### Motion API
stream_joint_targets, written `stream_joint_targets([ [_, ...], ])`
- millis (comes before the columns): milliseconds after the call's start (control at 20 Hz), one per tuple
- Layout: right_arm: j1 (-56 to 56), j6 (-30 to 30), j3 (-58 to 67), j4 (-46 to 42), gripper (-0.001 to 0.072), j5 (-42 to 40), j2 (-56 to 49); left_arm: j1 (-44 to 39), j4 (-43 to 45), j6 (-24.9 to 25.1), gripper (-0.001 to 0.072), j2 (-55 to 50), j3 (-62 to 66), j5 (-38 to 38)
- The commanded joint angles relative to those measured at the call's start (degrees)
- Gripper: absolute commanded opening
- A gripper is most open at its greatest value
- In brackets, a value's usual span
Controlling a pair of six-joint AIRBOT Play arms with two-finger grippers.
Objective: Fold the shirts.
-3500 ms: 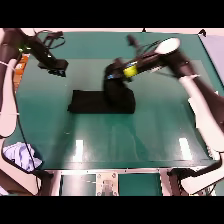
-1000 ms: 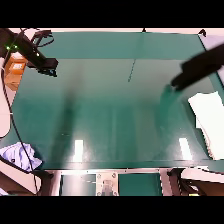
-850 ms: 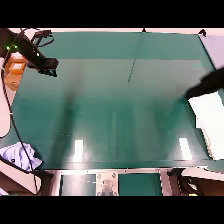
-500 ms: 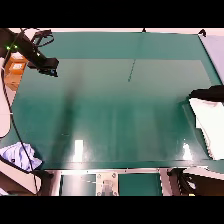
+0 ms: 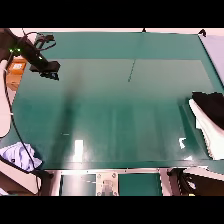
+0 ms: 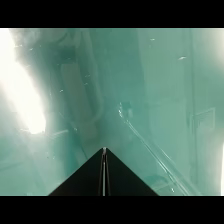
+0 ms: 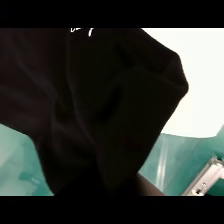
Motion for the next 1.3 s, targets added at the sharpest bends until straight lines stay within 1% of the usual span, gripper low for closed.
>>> stream_joint_targets([
  [0,0.0,0.6,-10.7,-8.0,0.0023,-3.1,-0.1,0.0,0.0,0.1,0.0027,0.0,-0.9,1.1],
  [100,-0.1,0.6,-14.7,-13.0,0.0037,-4.5,-0.8,0.0,0.0,0.1,0.0027,0.0,-0.9,1.1],
  [150,-0.1,0.6,-15.1,-14.0,0.0218,-4.4,-1.5,0.0,0.0,0.1,0.0027,0.0,-0.9,1.1],
  [200,-0.1,0.6,-14.8,-13.9,0.0442,-4.1,-1.8,0.0,0.0,0.3,0.0027,0.0,-0.9,1.1],
  [250,0.0,0.7,-13.9,-13.7,0.0500,-3.3,-1.8,0.0,0.0,0.4,0.0027,0.0,-0.9,1.1],
  [350,1.0,1.4,-8.9,-9.3,0.0496,-1.1,-1.8,0.0,-0.2,0.4,0.0027,0.1,-0.9,1.1],
  [400,2.1,1.5,-5.8,-6.8,0.0463,0.2,-1.8,0.0,-0.3,0.4,0.0027,0.1,-0.8,1.1],
  [450,3.7,1.2,-2.2,-3.5,0.0237,0.8,-1.7,0.0,-0.3,0.4,0.0027,0.3,-0.4,0.8],
  [500,6.0,-0.6,0.8,0.1,0.0027,0.7,-1.7,0.0,-0.2,0.2,0.0026,1.0,-0.4,0.9],
  [650,17.8,-2.8,7.4,5.0,0.0024,-3.3,-1.2,0.0,-0.3,-1.9,0.0026,4.8,-0.3,1.1],
  [750,27.4,-5.5,7.1,5.2,0.0023,-8.4,0.5,0.0,-0.3,-3.1,0.0026,9.0,-3.4,1.3],
  [850,36.5,-8.2,4.4,5.0,0.0022,-11.0,2.9,0.0,-0.5,-3.2,0.0026,15.1,-10.6,2.2],
  [950,45.0,-9.5,-2.1,5.0,0.0022,-14.3,7.1,0.0,-0.7,-3.5,0.0026,23.3,-21.6,4.8],
  [1100,57.0,-10.7,-16.2,5.0,0.0022,-19.8,14.7,0.0,-3.0,-4.5,0.0026,36.9,-40.9,10.1],
  [1250,67.5,-9.7,-29.4,6.5,0.0022,-26.2,21.0,0.0,-3.2,-4.6,0.0026,46.8,-55.3,11.7],
])
